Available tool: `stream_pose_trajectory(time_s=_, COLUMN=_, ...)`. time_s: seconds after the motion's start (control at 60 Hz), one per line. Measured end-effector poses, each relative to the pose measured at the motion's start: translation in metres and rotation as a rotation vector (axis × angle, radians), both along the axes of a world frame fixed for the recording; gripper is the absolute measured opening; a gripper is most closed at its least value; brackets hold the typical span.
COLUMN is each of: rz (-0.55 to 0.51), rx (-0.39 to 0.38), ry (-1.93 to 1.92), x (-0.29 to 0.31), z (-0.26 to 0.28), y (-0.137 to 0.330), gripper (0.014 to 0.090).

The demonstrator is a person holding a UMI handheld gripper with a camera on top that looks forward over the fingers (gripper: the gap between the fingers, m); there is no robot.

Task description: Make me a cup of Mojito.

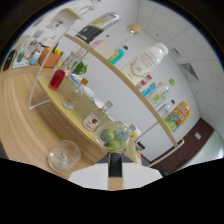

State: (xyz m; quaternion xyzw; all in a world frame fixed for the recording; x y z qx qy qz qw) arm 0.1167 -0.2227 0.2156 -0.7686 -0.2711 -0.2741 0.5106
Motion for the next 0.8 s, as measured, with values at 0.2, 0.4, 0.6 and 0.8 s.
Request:
stream_pose_trajectory(time_s=0.2, rz=0.219, rx=0.039, ry=-0.446, x=-0.012, z=0.009, y=0.013, gripper=0.0150)
stream_pose_trajectory(time_s=0.4, rz=0.376, rx=0.068, ry=-0.802, x=-0.018, z=0.007, y=0.018, gripper=0.0149)
stream_pose_trajectory(time_s=0.6, rz=0.487, rx=0.066, ry=-0.999, x=-0.023, z=-0.008, y=0.018, gripper=0.0150)
stream_pose_trajectory(time_s=0.8, rz=0.476, rx=0.064, ry=-0.952, x=-0.025, z=-0.010, y=0.021, gripper=0.0152)
